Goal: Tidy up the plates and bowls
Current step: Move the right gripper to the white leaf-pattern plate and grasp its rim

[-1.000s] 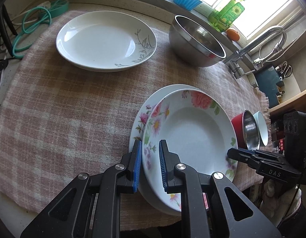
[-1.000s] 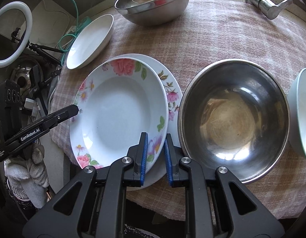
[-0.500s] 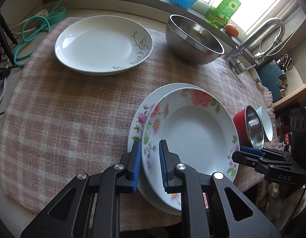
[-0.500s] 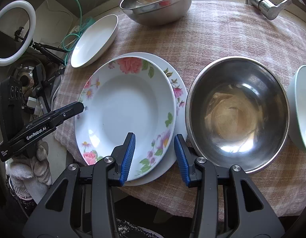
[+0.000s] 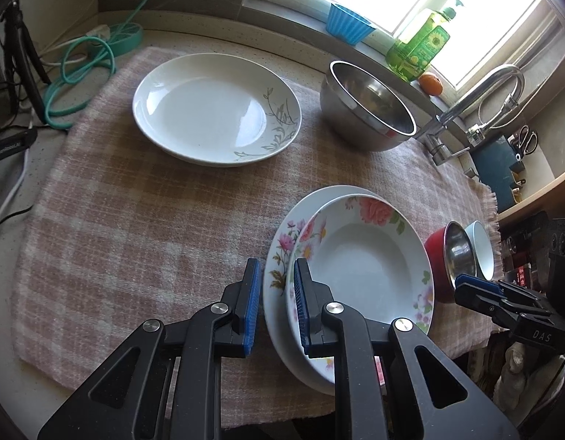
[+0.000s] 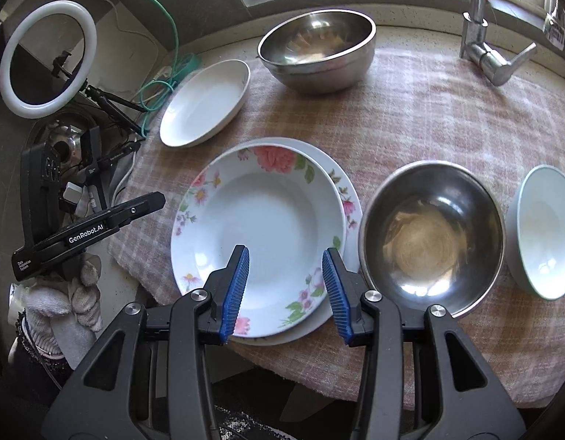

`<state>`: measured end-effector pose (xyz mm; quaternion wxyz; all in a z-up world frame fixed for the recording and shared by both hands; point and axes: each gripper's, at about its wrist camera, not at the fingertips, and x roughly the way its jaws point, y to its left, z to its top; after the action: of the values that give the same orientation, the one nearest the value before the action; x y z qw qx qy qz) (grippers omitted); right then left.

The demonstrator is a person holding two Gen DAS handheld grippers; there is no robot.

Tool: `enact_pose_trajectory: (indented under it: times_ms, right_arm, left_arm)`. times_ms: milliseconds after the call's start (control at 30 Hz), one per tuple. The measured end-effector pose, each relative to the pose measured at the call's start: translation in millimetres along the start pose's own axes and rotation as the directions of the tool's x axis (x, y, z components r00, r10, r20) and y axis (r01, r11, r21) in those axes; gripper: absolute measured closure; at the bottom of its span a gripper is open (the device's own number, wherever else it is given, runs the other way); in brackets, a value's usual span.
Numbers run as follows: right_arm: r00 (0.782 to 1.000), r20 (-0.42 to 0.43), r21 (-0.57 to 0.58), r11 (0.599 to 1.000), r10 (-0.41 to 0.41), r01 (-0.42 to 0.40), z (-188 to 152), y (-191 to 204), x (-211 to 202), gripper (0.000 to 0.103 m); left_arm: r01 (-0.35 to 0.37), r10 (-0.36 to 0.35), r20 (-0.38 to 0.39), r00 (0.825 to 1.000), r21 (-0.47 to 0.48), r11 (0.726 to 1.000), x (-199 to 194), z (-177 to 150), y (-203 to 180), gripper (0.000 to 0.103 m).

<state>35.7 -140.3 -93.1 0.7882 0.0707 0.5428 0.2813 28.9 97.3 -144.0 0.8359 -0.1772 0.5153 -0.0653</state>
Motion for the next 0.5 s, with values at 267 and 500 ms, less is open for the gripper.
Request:
enact_pose_trajectory:
  times_ms: [267, 500]
  right_arm:
    - [0.993, 0.09, -0.016, 0.997, 0.074, -0.073, 37, 28, -2, 0.06]
    - [0.991, 0.065, 0.08, 0.99, 0.114, -0.119, 72, 37, 28, 0.06]
  left_arm:
    - [0.001, 0.001, 0.053, 0.999, -0.037, 0.999, -13, 32, 31, 0.087]
    - [-0.011, 0.017, 0.093, 0.995, -0.069, 0.998, -20, 76, 74, 0.079]
